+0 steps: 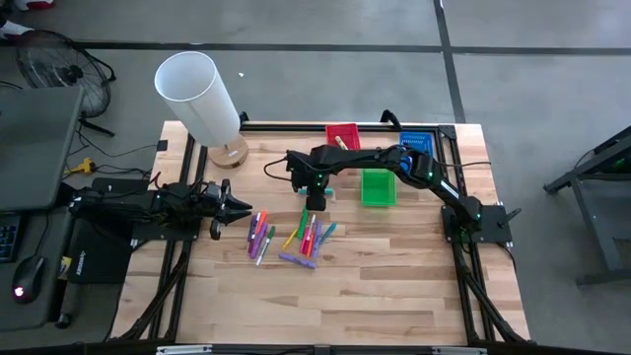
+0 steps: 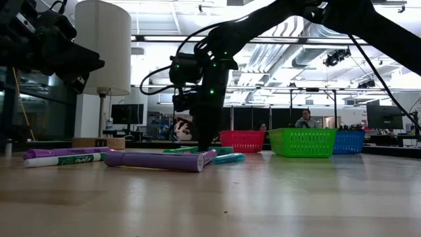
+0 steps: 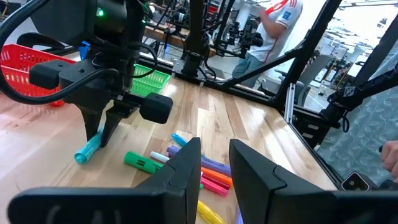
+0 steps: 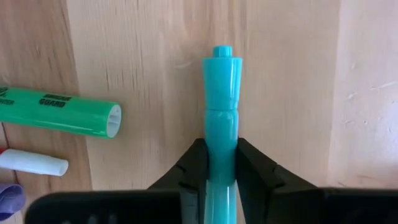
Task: Pick & Place Markers
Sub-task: Put the blue highlighter in the red bin
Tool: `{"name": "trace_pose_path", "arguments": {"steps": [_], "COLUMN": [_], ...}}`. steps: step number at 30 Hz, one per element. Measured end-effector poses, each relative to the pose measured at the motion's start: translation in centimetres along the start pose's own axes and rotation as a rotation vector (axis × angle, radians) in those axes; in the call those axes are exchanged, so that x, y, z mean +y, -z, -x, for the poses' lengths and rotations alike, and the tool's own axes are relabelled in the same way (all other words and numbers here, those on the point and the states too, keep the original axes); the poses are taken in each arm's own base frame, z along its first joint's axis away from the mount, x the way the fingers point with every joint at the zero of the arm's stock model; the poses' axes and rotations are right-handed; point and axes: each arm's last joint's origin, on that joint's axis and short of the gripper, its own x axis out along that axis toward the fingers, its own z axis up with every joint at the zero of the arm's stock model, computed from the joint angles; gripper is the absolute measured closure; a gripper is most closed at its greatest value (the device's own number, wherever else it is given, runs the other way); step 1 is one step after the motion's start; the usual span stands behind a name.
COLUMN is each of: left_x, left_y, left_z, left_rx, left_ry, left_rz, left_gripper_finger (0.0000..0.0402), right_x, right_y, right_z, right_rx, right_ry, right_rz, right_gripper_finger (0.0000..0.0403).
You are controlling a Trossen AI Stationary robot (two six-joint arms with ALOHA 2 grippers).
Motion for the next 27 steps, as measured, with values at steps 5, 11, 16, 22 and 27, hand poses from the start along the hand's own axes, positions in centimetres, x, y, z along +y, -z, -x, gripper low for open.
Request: {"name": "trace_pose_path", "arguments": {"steps": [5,11,16,22,27], "left_x": [0.0,0.0,0.0,0.0,0.0], "left_y": [0.0,0.0,0.0,0.0,0.0], "left_z": [0.0,0.0,0.0,0.0,0.0], "left_rx": [0.0,0.0,0.0,0.0,0.0], "left_ry": [0.0,0.0,0.0,0.0,0.0], "left_rz": [0.0,0.0,0.0,0.0,0.0], "left_gripper_finger": [0.0318,0.0318,0.0318,0.0318,0.0318], "right_x": [0.1,0.1,0.3,0.1,-0.9], "right_y": [0.0,-0.1,0.1,0.3,0.7], "right_z": [0.3,1.7,3.9,6.3,8.9], "right_rx": [-0.006,-0.02,-0.036,-0.053,-0.091], "right_ry": [0.002,0.009,0.016,0.096,0.14], "right_rz": [0.003,0.004,-0.013,-0.034,-0.1], "right_gripper_finger": [0.0352,0.0352,0.0352,0.0352,0.0352]}}
